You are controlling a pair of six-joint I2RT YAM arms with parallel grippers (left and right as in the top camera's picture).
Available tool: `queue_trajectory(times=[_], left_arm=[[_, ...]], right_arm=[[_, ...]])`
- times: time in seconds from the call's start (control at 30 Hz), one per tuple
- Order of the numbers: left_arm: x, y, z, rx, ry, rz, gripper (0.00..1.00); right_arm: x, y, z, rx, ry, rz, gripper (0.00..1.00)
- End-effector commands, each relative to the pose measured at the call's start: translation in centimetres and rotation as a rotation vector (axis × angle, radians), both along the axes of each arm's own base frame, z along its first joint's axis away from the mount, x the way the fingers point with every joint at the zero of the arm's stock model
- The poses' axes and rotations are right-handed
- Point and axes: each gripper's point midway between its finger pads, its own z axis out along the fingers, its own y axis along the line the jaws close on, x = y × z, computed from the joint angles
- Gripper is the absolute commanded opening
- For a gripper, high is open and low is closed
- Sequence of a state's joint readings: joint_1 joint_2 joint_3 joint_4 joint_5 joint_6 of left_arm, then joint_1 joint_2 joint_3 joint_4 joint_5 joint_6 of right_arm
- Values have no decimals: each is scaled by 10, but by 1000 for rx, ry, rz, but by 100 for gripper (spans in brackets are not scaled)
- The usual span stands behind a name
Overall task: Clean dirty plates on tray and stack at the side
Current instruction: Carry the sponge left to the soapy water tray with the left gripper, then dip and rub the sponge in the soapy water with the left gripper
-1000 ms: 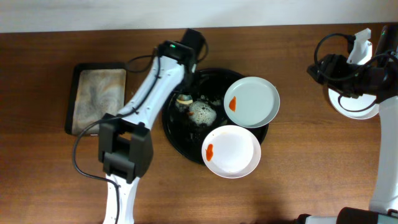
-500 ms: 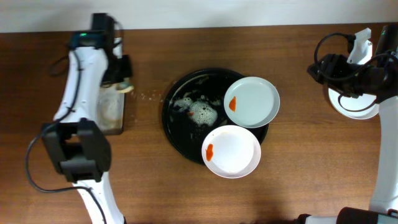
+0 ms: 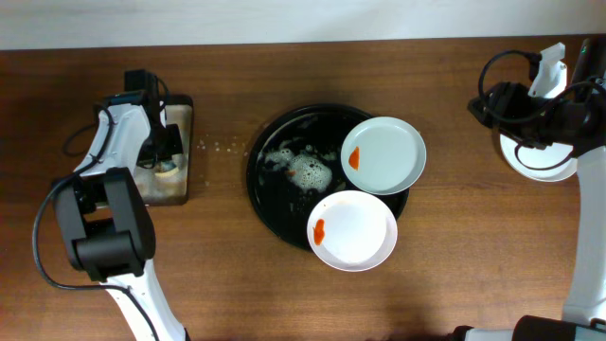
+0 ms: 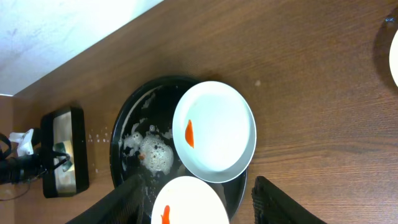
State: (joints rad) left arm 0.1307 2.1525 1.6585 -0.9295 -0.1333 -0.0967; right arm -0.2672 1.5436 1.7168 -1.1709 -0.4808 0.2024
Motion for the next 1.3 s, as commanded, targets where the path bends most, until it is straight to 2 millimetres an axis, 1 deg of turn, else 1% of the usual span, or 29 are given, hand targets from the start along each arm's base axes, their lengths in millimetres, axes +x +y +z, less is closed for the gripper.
queue_trajectory(times=[0.0, 0.07, 0.17, 0.3, 0.33, 0.43, 0.47, 0.53, 0.57, 0.6, 0.63, 0.67, 0.73, 0.8, 0.87, 1.03, 1.27], left_arm=[[3, 12, 20, 30, -39, 5, 0], [7, 15, 13, 32, -48, 4, 0], [6, 16, 2, 31, -40, 6, 0], [11, 18, 2, 41, -56, -25, 0], [11, 21, -1, 41, -53, -28, 0], [2, 16, -3, -5, -21, -27, 0], [1, 15, 3, -12, -15, -27, 0], [4, 15, 18, -10, -27, -28, 0], [7, 15, 29, -15, -44, -30, 0], [12, 13, 46, -25, -69, -33, 0], [15, 10, 58, -39, -83, -36, 0], [17, 11, 65, -37, -96, -37, 0], [19, 13, 65, -27, -104, -35, 0], [21, 17, 54, -8, -94, -31, 0], [21, 17, 34, -8, -75, -30, 0], [13, 16, -6, -24, 8, -29, 0], [3, 14, -43, -38, 94, -36, 0]], right_arm=[[0, 5, 5, 2, -15, 16, 57], [0, 5, 5, 2, -14, 16, 57], [0, 5, 5, 3, -14, 16, 57], [0, 4, 5, 1, -16, 16, 57], [0, 4, 5, 1, -19, 16, 57], [0, 4, 5, 1, -18, 16, 57], [0, 4, 5, 1, -19, 16, 57], [1, 4, 6, 0, -22, 16, 57], [1, 4, 6, -1, -24, 16, 57], [1, 4, 6, -1, -24, 16, 57], [1, 4, 6, 0, -23, 16, 57], [1, 4, 6, 0, -23, 16, 57], [1, 4, 6, 0, -22, 16, 57], [1, 4, 6, 0, -22, 16, 57], [1, 4, 6, 0, -21, 16, 57], [1, 4, 6, 0, -21, 16, 57], [0, 4, 5, 1, -18, 16, 57]])
